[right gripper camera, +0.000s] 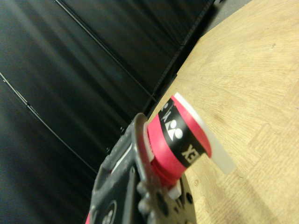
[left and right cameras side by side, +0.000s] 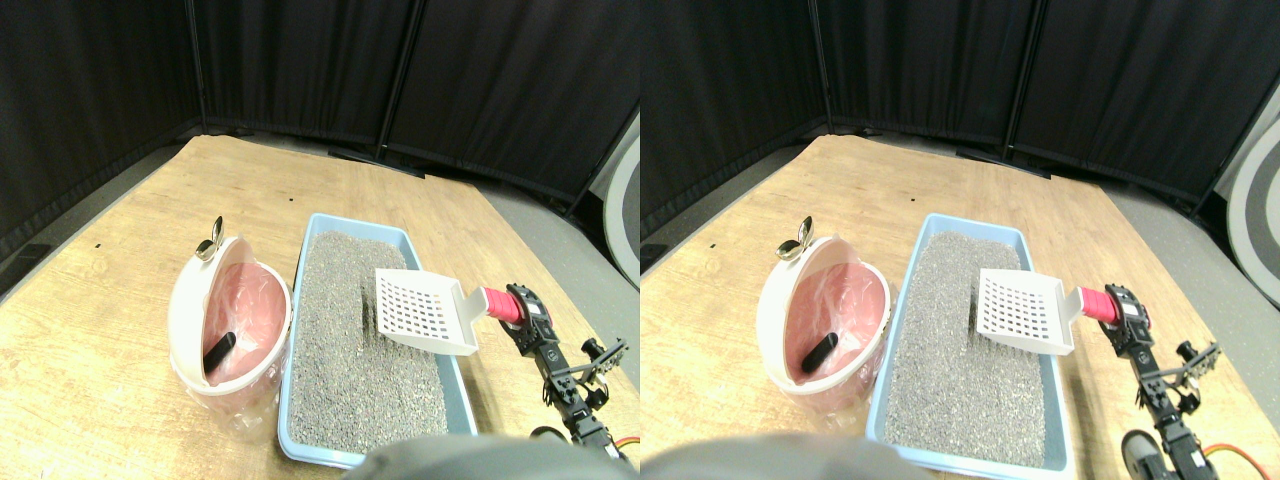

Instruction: Scoop (unimanual)

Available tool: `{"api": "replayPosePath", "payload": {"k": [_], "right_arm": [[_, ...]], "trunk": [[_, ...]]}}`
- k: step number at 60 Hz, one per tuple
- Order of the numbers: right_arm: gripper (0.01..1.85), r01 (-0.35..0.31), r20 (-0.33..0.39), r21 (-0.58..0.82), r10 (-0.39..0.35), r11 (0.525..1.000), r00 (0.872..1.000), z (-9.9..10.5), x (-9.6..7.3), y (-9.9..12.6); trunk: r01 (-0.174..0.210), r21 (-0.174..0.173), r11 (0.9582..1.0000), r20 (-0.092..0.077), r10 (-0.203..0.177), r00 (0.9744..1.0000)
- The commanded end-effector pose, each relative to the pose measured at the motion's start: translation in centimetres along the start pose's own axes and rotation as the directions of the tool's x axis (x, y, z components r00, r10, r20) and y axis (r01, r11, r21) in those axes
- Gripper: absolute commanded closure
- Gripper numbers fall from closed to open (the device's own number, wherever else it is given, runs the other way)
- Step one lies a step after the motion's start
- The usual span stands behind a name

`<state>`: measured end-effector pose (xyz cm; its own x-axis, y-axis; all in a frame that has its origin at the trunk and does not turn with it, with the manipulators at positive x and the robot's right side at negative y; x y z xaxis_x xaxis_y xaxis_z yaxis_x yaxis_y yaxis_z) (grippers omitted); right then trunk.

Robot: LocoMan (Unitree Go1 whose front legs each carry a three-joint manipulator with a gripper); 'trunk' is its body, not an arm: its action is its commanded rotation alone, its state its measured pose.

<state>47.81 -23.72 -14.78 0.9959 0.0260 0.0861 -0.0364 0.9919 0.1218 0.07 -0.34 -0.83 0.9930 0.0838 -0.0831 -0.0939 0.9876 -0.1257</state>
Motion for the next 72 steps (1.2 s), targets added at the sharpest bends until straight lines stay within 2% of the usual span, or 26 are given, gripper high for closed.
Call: {"api": "replayPosePath", "payload": {"k": [1,19,27,54,62,65,72], "right_arm": [[1.8,-0.012,0.06,0.031,0.01,0.999,0.998,0.1,-0.1,0.2],[1.8,-0.051,0.064,0.069,0.047,0.996,0.997,-1.5,-0.7,0.2],[1.8,-0.025,0.025,0.094,0.022,0.995,0.999,-1.7,-1.1,1.0],[1.8,-0.002,-0.044,0.151,0.008,0.989,0.999,-2.5,-2.1,2.9],[1.8,0.028,-0.07,0.156,-0.018,0.987,0.997,-3.6,-2.1,2.7],[1.8,0.019,-0.069,0.172,-0.007,0.985,0.998,-4.2,-2.0,2.5],[1.8,0.068,-0.099,0.161,-0.053,0.985,0.994,-5.3,-2.1,2.1]], "trunk": [[-0.002,-0.012,0.9999,0.006,0.002,1.0],[-0.011,-0.019,0.9998,-0.001,0.011,0.9999],[-0.014,-0.022,0.9997,-0.003,0.014,0.9999],[-0.028,-0.035,0.999,-0.011,0.027,0.9996],[-0.028,-0.036,0.999,-0.016,0.027,0.9995],[-0.027,-0.035,0.999,-0.018,0.027,0.9995],[-0.025,-0.033,0.9991,-0.024,0.025,0.9994]]}}
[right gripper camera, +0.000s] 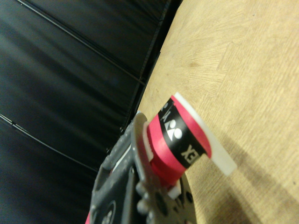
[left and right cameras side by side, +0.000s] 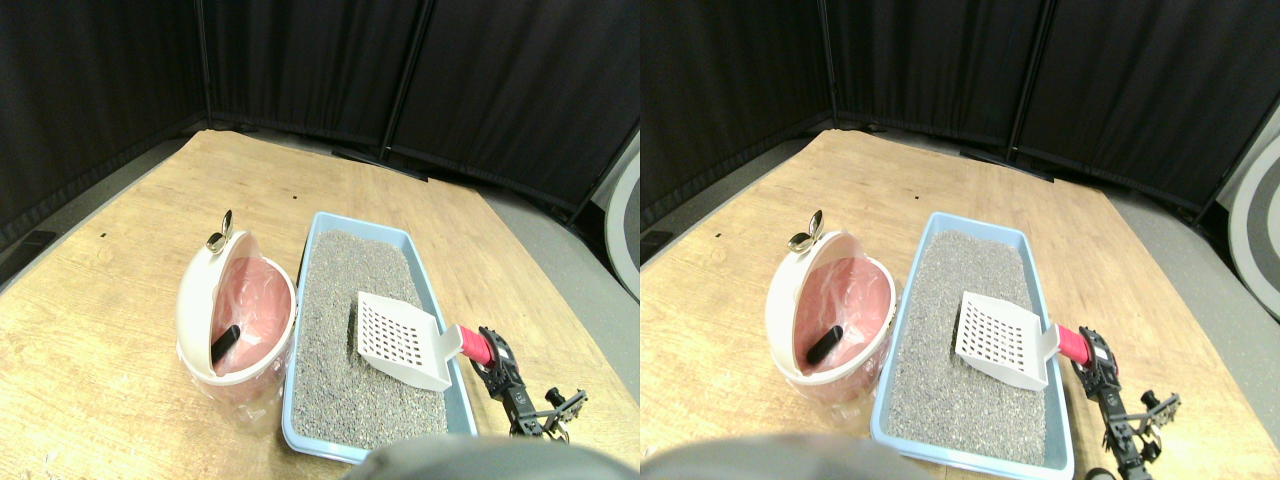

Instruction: Scoop (unimanual)

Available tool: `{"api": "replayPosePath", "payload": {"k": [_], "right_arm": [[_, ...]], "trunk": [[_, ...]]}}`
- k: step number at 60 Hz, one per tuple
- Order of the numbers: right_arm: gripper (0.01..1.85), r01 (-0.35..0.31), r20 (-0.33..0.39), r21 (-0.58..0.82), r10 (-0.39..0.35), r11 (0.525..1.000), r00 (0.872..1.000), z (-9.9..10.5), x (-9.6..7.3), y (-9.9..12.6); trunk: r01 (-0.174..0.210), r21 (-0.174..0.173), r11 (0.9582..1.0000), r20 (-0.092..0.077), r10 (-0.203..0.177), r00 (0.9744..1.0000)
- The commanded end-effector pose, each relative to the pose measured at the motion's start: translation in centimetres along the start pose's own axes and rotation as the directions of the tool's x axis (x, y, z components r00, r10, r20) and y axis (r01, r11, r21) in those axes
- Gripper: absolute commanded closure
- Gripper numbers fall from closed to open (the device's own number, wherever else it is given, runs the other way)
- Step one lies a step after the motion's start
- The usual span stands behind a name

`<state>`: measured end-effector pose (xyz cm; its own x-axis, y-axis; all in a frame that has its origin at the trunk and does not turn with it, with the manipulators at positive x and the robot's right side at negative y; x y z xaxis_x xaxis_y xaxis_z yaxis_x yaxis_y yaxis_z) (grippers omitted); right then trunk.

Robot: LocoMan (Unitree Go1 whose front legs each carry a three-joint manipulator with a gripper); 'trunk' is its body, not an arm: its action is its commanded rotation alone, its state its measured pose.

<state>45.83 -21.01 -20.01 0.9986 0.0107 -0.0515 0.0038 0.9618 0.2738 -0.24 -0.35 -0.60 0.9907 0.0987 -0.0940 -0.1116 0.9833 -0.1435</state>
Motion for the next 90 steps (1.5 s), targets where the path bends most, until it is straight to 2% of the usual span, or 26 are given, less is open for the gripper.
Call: {"api": "replayPosePath", "payload": {"k": [1,23,28,31,32,35,36,37,39,41,43,45,49,57,67,80,90], "right_arm": [[1.8,0.02,0.04,0.011,-0.021,1.0,0.999,-0.1,0.3,-0.1],[1.8,0.075,0.008,-0.013,-0.074,0.997,0.997,-1.2,0.8,-1.3],[1.8,0.097,-0.002,0.0,-0.097,0.995,0.995,-1.2,0.8,-1.4],[1.8,0.144,-0.024,0.0,-0.144,0.99,0.989,-1.1,0.7,-1.4],[1.75,0.161,-0.031,-0.008,-0.161,0.987,0.986,-1.1,0.7,-1.3],[1.22,0.212,-0.084,-0.053,-0.216,0.976,0.973,-0.7,0.4,-1.2],[1.14,0.216,-0.095,-0.056,-0.221,0.975,0.971,-0.7,0.3,-1.2],[1.14,0.216,-0.095,-0.056,-0.221,0.975,0.971,-0.7,0.3,-1.2],[0.86,0.205,-0.126,-0.056,-0.211,0.977,0.969,-0.5,0.3,-1.3],[0.8,0.205,-0.138,-0.047,-0.209,0.978,0.968,-0.5,0.4,-1.3],[0.63,0.206,-0.151,-0.035,-0.209,0.978,0.966,-0.4,0.3,-1.4],[0.55,0.206,-0.158,-0.024,-0.207,0.978,0.966,-0.3,0.2,-1.4],[0.48,0.191,-0.155,-0.008,-0.189,0.982,0.97,-0.2,0.3,-1.4],[0.37,0.196,-0.16,-0.003,-0.194,0.981,0.968,-0.1,0.2,-1.3],[0.35,0.188,-0.165,-0.002,-0.186,0.982,0.969,-0.1,0.1,-1.5],[0.43,0.178,-0.158,-0.008,-0.177,0.984,0.971,0.7,-0.7,-1.2],[0.52,0.165,-0.157,0.03,-0.159,0.986,0.975,2.4,-2.5,-1.3]], "trunk": [[-0.008,-0.013,0.9999,-0.016,0.008,0.9999],[-0.003,-0.01,0.9999,-0.016,0.003,0.9999],[-0.002,-0.009,1.0,-0.015,0.002,0.9999],[-0.002,-0.009,1.0,-0.011,0.002,0.9999],[-0.002,-0.009,1.0,-0.011,0.002,0.9999],[0.0,-0.009,1.0,-0.013,0.0,0.9999],[0.0,-0.009,1.0,-0.013,0.0,0.9999],[0.001,-0.009,1.0,-0.012,-0.001,0.9999],[0.001,-0.009,1.0,-0.012,-0.001,0.9999],[0.001,-0.009,1.0,-0.012,-0.001,0.9999],[0.002,-0.009,1.0,-0.01,-0.002,0.9999],[0.002,-0.009,1.0,-0.01,-0.002,0.9999],[0.004,-0.008,1.0,-0.01,-0.004,0.9999],[0.005,-0.01,0.9999,-0.007,-0.005,1.0],[0.007,-0.011,0.9999,-0.006,-0.007,1.0],[0.009,-0.012,0.9999,-0.003,-0.009,1.0],[0.013,-0.012,0.9998,0.0,-0.013,0.9999]]}}
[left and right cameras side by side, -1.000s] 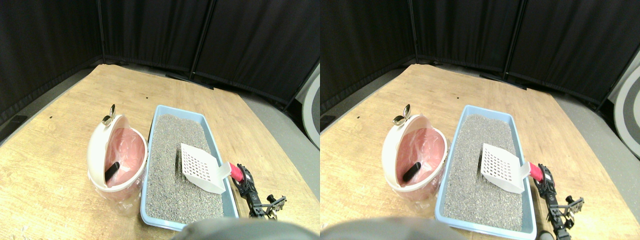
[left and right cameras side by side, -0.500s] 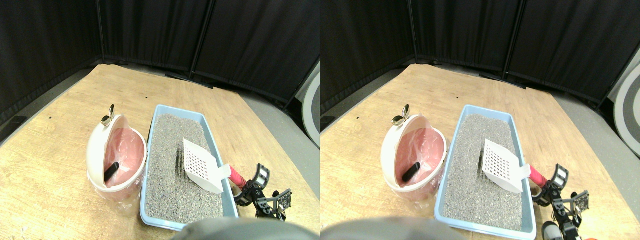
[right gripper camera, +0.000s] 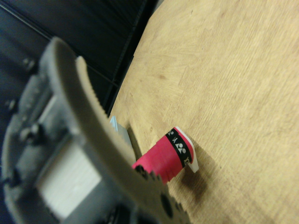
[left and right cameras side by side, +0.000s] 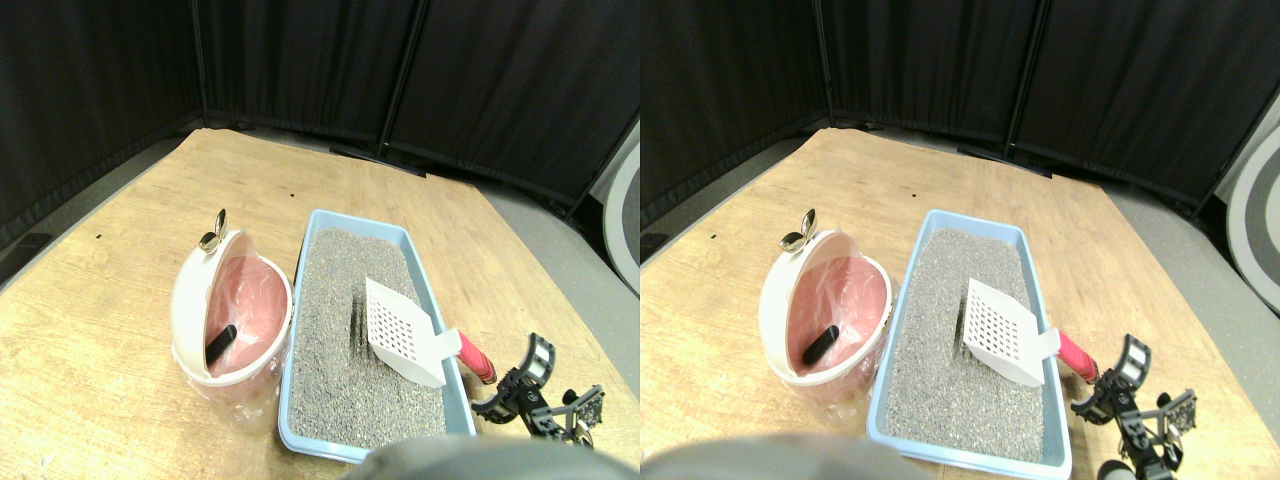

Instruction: Scoop (unimanual)

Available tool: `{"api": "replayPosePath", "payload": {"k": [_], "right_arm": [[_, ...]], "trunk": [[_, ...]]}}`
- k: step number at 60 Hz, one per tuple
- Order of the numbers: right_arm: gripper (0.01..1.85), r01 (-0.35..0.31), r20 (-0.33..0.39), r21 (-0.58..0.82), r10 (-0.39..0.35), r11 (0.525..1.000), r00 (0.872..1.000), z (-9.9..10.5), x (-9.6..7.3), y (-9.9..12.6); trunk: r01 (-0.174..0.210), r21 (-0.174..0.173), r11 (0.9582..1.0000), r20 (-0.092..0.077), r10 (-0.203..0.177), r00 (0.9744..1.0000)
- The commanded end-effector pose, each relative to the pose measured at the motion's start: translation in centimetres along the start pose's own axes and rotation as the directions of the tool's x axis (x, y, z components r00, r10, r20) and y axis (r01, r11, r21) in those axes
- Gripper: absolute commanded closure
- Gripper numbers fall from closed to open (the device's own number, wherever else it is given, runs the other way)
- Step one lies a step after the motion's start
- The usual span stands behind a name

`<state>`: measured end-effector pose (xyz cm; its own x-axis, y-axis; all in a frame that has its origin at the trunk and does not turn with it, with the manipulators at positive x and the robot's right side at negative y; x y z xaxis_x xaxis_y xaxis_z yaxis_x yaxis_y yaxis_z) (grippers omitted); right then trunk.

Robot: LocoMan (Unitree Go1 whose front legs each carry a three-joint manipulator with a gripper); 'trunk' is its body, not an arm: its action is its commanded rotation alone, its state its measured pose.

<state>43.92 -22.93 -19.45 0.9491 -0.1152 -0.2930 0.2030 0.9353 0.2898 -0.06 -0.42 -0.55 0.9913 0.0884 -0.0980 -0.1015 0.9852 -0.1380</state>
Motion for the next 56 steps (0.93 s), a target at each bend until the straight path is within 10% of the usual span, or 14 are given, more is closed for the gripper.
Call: {"api": "replayPosePath", "payload": {"k": [1,13,20,56], "right_arm": [[0.54,-0.031,0.045,0.0,0.031,1.0,0.998,1.4,-1.1,0.3],[1.04,-0.074,0.099,-0.005,0.075,0.997,0.992,2.4,-3.0,-0.4],[1.8,-0.114,0.166,-0.03,0.117,0.993,0.979,2.9,-4.1,-0.4],[1.8,-0.225,0.085,-0.118,0.236,0.967,0.968,4.8,-7.1,0.1]], "trunk": [[0.006,-0.018,0.9998,0.005,-0.006,1.0],[0.018,-0.009,0.9998,0.011,-0.017,0.9998],[0.02,-0.004,0.9998,0.013,-0.02,0.9997],[0.039,0.008,0.9992,0.03,-0.039,0.9988]]}}
